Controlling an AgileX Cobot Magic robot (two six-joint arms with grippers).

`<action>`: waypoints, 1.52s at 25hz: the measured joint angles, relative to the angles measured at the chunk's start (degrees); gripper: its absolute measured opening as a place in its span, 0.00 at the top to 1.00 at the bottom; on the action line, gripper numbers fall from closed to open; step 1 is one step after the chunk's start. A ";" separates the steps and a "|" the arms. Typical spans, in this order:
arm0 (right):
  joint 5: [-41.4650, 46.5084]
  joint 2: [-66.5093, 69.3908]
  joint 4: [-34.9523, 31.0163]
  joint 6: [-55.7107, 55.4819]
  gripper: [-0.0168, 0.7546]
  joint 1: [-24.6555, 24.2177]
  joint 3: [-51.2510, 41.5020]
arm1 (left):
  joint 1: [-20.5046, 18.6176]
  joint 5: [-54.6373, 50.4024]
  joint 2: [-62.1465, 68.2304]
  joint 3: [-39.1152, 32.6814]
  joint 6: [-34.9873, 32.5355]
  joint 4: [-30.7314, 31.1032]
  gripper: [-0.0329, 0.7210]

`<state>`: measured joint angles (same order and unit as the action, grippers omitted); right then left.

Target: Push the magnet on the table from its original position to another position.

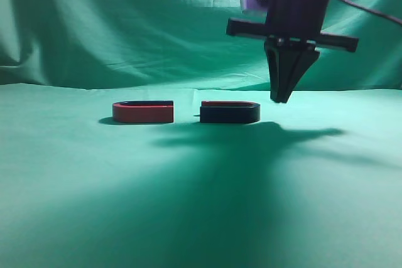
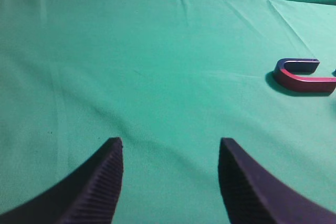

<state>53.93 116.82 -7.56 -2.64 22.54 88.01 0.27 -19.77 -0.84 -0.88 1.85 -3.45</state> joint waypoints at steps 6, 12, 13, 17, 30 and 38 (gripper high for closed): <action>2.67 6.03 0.36 -0.85 0.98 0.54 6.57 | 0.00 0.00 0.00 0.00 0.00 0.00 0.46; 0.02 6.25 0.44 -1.58 0.98 3.28 7.30 | 0.00 0.00 0.00 0.00 0.00 0.00 0.46; -0.40 6.25 0.38 -1.58 0.98 3.54 7.40 | 0.00 0.00 0.00 0.00 0.00 0.00 0.46; -1.12 6.48 0.33 -1.67 0.98 3.87 8.02 | 0.00 0.00 0.00 0.00 0.00 0.00 0.46; 16.19 -0.39 3.29 -1.67 0.98 3.87 22.76 | 0.00 0.00 0.00 0.00 0.00 0.00 0.46; 17.46 -20.16 5.13 -2.40 0.98 3.87 15.98 | 0.00 0.00 0.00 0.00 0.00 0.00 0.46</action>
<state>71.39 96.66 -2.43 -5.04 26.42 103.99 0.27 -19.77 -0.84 -0.88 1.85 -3.45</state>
